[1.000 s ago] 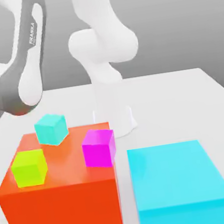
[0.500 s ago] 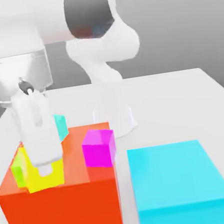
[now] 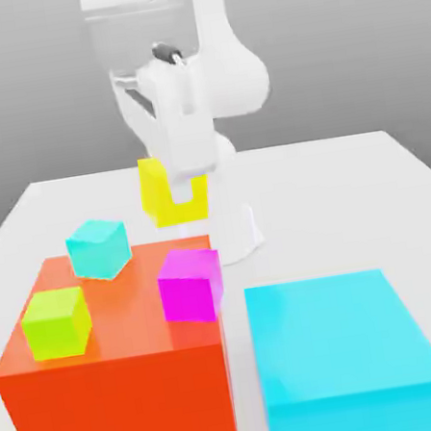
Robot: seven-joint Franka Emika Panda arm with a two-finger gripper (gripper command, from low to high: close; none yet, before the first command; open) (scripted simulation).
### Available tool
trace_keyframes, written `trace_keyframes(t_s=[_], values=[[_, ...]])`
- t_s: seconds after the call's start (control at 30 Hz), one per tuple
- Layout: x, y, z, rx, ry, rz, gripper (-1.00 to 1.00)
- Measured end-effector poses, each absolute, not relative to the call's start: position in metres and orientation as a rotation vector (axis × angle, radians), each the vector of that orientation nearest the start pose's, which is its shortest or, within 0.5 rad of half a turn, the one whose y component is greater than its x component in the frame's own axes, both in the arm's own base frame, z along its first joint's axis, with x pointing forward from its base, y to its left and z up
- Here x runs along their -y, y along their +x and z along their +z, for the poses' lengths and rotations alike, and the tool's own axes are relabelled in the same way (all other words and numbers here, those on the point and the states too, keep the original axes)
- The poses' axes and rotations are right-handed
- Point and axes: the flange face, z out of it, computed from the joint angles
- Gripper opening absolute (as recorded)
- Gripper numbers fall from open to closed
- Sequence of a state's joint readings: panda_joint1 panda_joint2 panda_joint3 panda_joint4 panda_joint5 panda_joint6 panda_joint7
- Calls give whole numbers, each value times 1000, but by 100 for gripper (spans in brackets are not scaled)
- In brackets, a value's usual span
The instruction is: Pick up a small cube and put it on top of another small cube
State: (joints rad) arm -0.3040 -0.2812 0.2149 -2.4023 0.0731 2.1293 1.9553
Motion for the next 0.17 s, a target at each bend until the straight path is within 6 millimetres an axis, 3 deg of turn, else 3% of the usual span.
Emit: trace_keyframes(t_s=[0.03,0.07,0.17], values=[[35,449,405,-2716,-1571,1,-100],[35,449,396,-2717,-1571,1,100],[35,449,396,-2717,-1571,1,100]])
